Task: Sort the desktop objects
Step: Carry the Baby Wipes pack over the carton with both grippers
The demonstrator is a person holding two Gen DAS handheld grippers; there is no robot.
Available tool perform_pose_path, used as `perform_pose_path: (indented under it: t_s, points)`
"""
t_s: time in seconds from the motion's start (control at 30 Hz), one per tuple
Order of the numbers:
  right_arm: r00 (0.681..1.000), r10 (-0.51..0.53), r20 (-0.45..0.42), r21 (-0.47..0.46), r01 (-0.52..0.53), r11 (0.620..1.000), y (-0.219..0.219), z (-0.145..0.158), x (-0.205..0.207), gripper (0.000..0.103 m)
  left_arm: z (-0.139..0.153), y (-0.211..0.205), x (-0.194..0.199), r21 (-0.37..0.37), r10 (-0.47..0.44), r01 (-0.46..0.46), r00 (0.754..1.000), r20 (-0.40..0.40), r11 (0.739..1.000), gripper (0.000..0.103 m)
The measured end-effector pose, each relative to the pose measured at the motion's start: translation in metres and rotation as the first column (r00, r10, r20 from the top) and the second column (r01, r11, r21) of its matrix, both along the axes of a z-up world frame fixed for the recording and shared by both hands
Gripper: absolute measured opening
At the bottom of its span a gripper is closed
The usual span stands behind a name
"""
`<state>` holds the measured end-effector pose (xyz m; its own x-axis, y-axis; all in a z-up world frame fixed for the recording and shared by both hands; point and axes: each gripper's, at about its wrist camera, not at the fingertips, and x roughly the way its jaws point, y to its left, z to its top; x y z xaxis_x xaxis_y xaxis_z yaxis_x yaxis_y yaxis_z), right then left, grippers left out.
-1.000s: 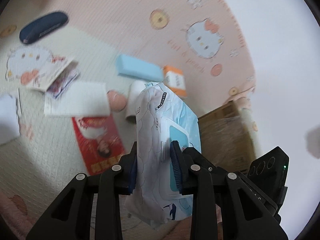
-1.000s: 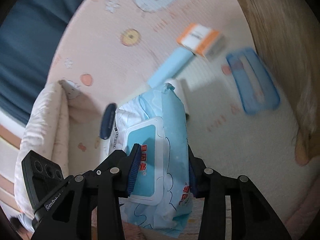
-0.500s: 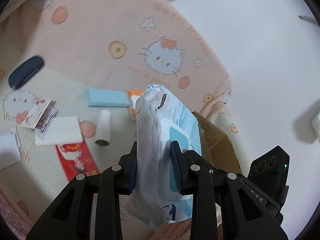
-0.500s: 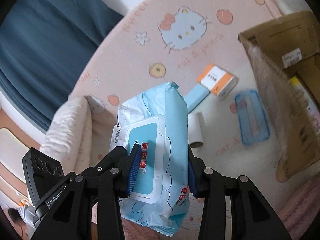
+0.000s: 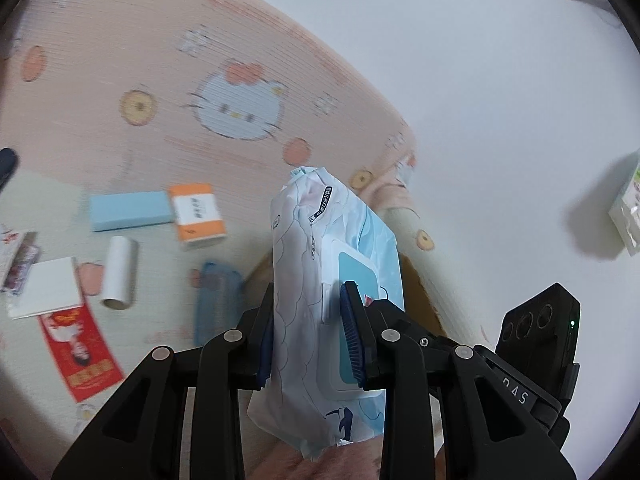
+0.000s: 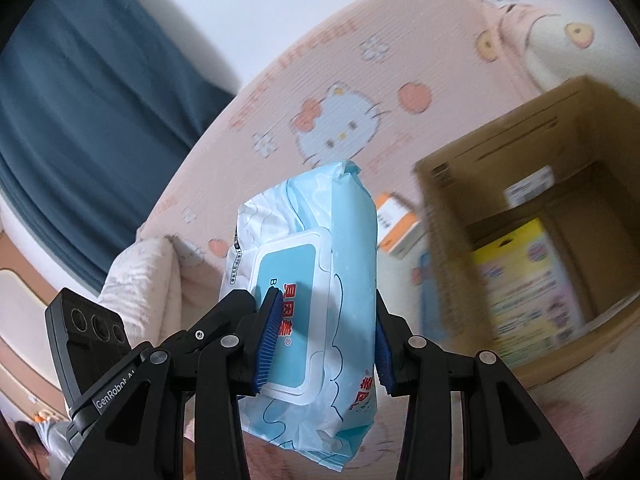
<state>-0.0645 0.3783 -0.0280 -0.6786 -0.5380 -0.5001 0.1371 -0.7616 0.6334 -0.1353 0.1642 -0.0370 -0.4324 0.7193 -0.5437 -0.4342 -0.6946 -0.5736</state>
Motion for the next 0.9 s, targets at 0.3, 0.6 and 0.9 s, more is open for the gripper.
perform_pose_path:
  t_s: [0.3,0.6,0.9]
  points:
    - [0.996,-0.071,0.054,0.019,0.07,0.997,0.079,0.001,-0.013,0.039,-0.011,0.085,-0.003,-0.015,-0.085,0.086,0.995,0.057,0.996,0.033]
    - [0.986,-0.044,0.159,0.013,0.043,0.999,0.126,-0.027,-0.047,0.039,-0.036,0.128,-0.015,-0.068,-0.063,0.072,0.99,0.123,0.995,0.033]
    - [0.981,-0.031,0.192,0.252,-0.018,0.968,0.133,-0.027,-0.077,0.049,-0.045,0.149,-0.031,-0.366,0.01,0.039,0.991,0.131,0.93,0.056]
